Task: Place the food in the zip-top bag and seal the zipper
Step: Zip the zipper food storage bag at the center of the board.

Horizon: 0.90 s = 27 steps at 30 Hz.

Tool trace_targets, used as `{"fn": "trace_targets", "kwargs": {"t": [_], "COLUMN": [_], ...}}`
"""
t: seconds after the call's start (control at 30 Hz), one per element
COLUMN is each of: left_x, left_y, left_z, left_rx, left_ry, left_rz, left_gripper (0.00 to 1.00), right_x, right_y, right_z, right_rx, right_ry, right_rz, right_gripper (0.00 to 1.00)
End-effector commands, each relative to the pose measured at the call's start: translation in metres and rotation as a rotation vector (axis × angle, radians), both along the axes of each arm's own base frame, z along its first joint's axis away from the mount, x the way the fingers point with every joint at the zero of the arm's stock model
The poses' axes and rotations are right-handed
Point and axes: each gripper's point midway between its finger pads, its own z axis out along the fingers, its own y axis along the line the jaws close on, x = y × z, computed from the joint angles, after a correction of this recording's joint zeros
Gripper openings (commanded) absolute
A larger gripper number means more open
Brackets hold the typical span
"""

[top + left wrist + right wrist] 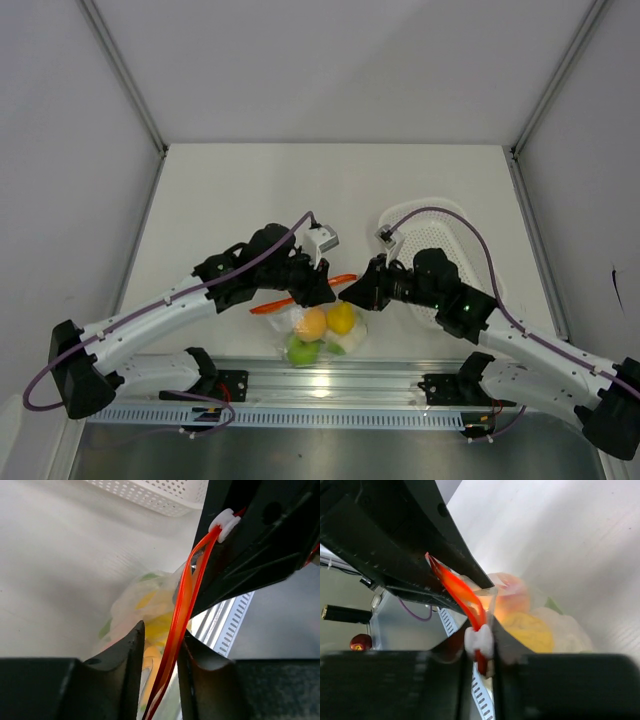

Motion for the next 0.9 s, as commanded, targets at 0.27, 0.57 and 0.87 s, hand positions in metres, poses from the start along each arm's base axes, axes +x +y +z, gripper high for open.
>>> {"fn": "trace_targets", "kwargs": {"t": [0.27,0.57,0.87], "left_x": [-0.002,-0.017,-0.034], "left_y": [-0.001,-0.004,-0.006], "left_z": [0.003,0.013,0.010], "left_rx": [-0.029,-0.119,-0.157], "left_ry": [0.012,0.052,0.113], "left_rz": [-0.004,-0.076,-0.165], "left_gripper": [0.00,0.01,0.01], "right_x": [-0.014,-0.017,-0.008], "right_y": [-0.011,-0.014,-0.017], "right_z": [-0.004,-0.001,0.010], "right_rx": [0.018,0.145,0.197], "right_ry": [-0.122,-0.240,-0.334], "right_rz": [0.083,0.094,0.082], "right_gripper": [0.41,0.38,0.38]}}
